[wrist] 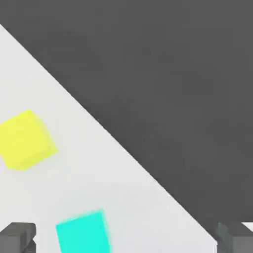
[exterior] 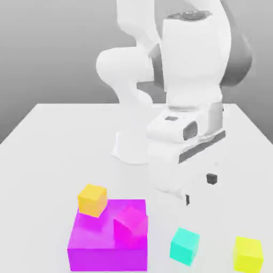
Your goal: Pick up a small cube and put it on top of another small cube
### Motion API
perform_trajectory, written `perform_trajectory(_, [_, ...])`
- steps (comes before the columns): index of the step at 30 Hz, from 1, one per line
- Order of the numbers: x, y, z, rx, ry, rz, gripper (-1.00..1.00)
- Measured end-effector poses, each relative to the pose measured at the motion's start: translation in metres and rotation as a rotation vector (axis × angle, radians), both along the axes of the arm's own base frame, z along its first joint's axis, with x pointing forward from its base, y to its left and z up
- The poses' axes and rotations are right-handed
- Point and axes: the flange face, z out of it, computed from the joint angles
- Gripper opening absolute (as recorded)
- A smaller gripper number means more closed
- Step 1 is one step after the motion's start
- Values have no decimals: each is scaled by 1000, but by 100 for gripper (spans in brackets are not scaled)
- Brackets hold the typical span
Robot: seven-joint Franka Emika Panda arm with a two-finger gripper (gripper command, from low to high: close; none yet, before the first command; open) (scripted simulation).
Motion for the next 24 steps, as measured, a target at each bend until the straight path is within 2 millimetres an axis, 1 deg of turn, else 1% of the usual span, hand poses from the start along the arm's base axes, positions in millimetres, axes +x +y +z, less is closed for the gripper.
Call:
perform_trajectory(4, [-19,2,-68,-74,79,130,0])
perform_trajectory(9, [-23,2,-132,-89,93,156,0])
perform_trajectory(10, [-23,2,-139,-88,94,156,-100])
perform_trajectory(15, [-24,2,-139,-88,96,156,-100])
perform_trajectory(16, [-24,2,-143,-88,96,155,-100])
perform_trajectory(17, [-24,2,-138,-88,96,156,-100])
perform_trajectory(19, [-23,2,-119,-89,95,157,-100])
perform_trajectory(22, [-24,2,-85,-87,96,156,-100])
perform_trajectory(23, [-25,7,-80,-78,98,162,-100])
perform_trajectory(24, [-26,8,-73,-68,101,175,-100])
